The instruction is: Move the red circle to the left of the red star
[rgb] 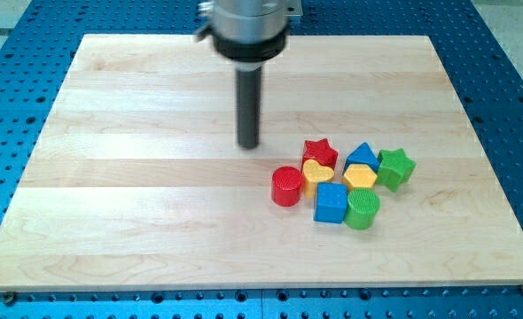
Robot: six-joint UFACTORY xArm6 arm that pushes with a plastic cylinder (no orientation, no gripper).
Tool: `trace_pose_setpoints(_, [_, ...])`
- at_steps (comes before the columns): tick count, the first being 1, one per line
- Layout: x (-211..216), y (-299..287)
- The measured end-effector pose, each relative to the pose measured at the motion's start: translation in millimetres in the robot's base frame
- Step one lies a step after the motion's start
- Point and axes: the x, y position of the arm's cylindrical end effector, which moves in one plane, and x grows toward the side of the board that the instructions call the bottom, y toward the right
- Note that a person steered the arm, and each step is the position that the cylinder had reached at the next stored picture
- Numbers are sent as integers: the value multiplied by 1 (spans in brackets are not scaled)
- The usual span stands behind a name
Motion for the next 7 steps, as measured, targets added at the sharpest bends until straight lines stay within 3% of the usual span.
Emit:
trace_pose_setpoints(1, [85,-20])
trace_pose_setpoints(2, [105,26])
trace_pose_setpoints(3, [96,80])
trace_pose_setpoints(4, [59,95])
trace_pose_setpoints(7, [9,82])
